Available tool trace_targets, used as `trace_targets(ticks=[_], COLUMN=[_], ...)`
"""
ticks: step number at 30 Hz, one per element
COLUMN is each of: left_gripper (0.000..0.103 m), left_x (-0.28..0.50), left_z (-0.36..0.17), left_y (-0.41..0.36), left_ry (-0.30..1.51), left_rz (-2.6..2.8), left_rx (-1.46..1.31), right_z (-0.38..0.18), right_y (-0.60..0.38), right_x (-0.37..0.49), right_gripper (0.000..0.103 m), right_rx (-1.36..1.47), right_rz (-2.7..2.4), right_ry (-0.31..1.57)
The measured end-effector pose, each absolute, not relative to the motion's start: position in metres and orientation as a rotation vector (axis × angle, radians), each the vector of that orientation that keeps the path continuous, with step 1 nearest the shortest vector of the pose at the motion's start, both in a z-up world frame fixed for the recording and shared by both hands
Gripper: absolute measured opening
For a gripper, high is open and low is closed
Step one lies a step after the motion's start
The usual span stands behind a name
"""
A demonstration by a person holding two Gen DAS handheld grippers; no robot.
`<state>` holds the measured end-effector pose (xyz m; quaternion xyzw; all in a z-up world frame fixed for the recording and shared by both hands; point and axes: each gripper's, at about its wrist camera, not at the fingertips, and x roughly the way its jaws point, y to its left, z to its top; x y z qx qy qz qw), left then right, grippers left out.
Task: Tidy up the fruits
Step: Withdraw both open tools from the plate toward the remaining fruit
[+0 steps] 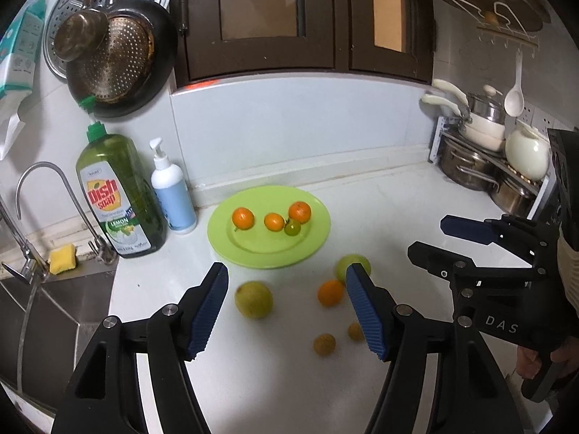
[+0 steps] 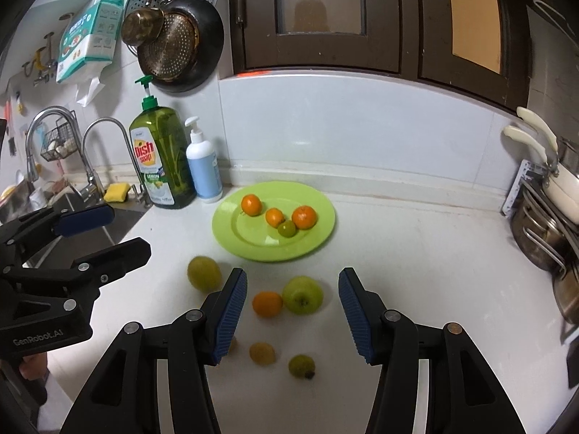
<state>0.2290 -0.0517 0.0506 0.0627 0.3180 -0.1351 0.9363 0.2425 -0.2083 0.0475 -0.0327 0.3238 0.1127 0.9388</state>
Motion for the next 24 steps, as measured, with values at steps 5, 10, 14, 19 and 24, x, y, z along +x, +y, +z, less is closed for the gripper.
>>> trace_targets(ticks=[5,10,14,19,24], left_gripper=[0.067,0.067,0.067,0.067,0.067], left_x=[0.222,0.215,0.211,0.214,0.217], left_z=[0.035,0.018,0.004,-0.018,-0.037], left_y=[-0.057,-0.061,-0.065,-0.069,-0.073], left_ry=[0.681,0.706,0.727,0.777,0.813], left_rz=[-0.289,-0.295,-0.302,-0.317,-0.328], left_rx=[0.145,0.164,0.175,0.171,0.184], right_z=[0.034,0.017,0.003,-0.015,-0.033], right_y=[-0.215,-0.219,-0.22,-0.22,-0.222], right_x=[0.234,0.23,0.228,0.23,0.234], right_gripper=[0.054,0.054,0.054,0.054,0.054], right_rx=[-0.07,-0.062,-0.059,-0.064,-0.063], right_rz=[0.225,0.226,0.23,0.231,0.231], right_ry=[0.697,0.744,0.786,0.833,0.882])
